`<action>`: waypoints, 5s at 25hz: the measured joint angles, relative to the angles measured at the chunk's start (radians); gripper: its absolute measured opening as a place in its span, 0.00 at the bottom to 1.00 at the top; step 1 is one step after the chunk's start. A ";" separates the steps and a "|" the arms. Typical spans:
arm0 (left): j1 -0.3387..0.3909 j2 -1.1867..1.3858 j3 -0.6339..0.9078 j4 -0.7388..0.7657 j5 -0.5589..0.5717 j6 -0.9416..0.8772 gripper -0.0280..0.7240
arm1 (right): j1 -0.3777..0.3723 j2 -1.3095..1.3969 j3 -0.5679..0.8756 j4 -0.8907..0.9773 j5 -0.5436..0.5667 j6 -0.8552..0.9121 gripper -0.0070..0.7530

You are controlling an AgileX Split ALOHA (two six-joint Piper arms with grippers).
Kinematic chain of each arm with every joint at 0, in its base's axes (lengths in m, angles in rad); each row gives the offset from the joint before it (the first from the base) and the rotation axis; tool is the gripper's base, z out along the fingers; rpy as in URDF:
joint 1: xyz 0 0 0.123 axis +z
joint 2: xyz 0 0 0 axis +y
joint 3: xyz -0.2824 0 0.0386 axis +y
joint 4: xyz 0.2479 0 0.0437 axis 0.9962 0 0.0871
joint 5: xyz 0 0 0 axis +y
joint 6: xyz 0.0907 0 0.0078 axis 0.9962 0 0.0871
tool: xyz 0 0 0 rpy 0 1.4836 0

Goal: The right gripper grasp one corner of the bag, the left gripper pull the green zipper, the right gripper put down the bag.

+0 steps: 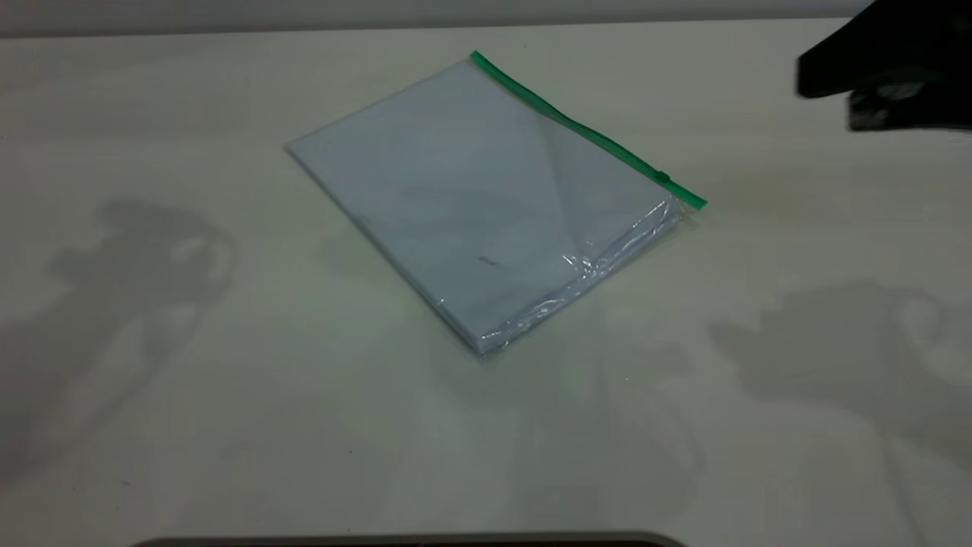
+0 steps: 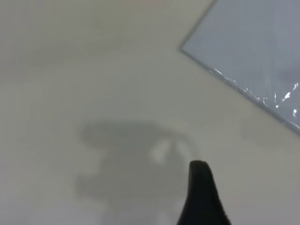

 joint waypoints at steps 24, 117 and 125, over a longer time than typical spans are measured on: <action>0.000 0.079 -0.026 -0.122 -0.008 0.149 0.82 | 0.000 0.786 -0.530 0.101 0.127 -0.138 0.72; -0.284 0.865 -1.032 -0.355 0.485 0.964 0.82 | 0.224 0.965 -1.347 -0.684 0.459 0.046 0.05; -0.298 0.865 -1.032 -0.379 0.551 1.022 0.82 | 0.224 0.965 -1.353 -0.691 0.522 0.023 0.05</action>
